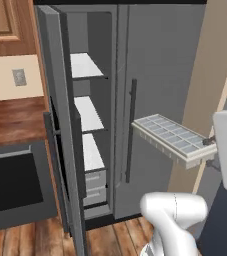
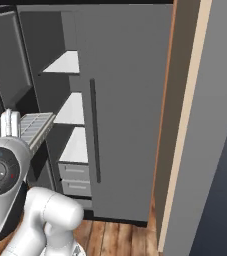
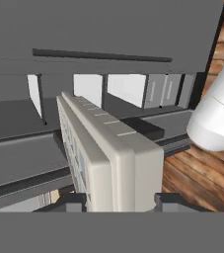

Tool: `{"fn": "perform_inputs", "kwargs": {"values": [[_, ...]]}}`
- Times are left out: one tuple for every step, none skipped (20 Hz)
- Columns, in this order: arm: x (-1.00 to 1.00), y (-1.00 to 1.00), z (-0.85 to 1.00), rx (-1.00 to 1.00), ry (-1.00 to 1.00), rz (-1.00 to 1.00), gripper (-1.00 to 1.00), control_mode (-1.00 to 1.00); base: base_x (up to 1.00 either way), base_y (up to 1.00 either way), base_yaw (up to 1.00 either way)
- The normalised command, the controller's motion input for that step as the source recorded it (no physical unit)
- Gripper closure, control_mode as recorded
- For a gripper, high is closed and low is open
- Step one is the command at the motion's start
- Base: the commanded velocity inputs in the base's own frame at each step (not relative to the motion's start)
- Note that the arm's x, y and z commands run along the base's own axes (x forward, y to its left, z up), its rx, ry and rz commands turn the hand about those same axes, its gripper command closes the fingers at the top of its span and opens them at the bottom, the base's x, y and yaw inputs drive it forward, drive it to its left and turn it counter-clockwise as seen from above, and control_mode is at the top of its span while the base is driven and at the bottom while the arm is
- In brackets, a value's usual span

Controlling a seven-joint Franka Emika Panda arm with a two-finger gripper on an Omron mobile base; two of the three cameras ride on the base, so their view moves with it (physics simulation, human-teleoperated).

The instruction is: The ice cube tray has been filled with water. Take the tray and place it in the freezer to make ice. Close the freezer door after placing the tray.

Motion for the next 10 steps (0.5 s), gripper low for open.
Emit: {"fn": "perform_inputs", "kwargs": {"values": [[0.0,0.0,0.0,0.0,0.0,0.0,1.0,1.0,0.21,-0.49,0.13],[0.0,0.0,0.0,0.0,0.0,0.0,1.0,1.0,0.24,-0.36,0.13],[0.0,0.0,0.0,0.0,0.0,0.0,1.0,1.0,0.24,-0.28,0.13],[0.0,0.0,0.0,0.0,0.0,0.0,1.0,1.0,0.31,-0.2,0.12],[0.0,0.0,0.0,0.0,0.0,0.0,1.0,1.0,0.34,-0.04,0.11],[0.0,0.0,0.0,0.0,0.0,0.0,1.0,1.0,0.39,0.0,0.1],[0.0,0.0,0.0,0.0,0.0,0.0,1.0,1.0,0.45,0.0,0.09],[0.0,0.0,0.0,0.0,0.0,0.0,1.0,1.0,0.5,0.0,0.07],[0.0,0.0,0.0,0.0,0.0,0.0,1.0,1.0,0.53,0.0,0.05],[0.0,0.0,0.0,0.0,0.0,0.0,1.0,1.0,0.56,0.0,0.03]]}}
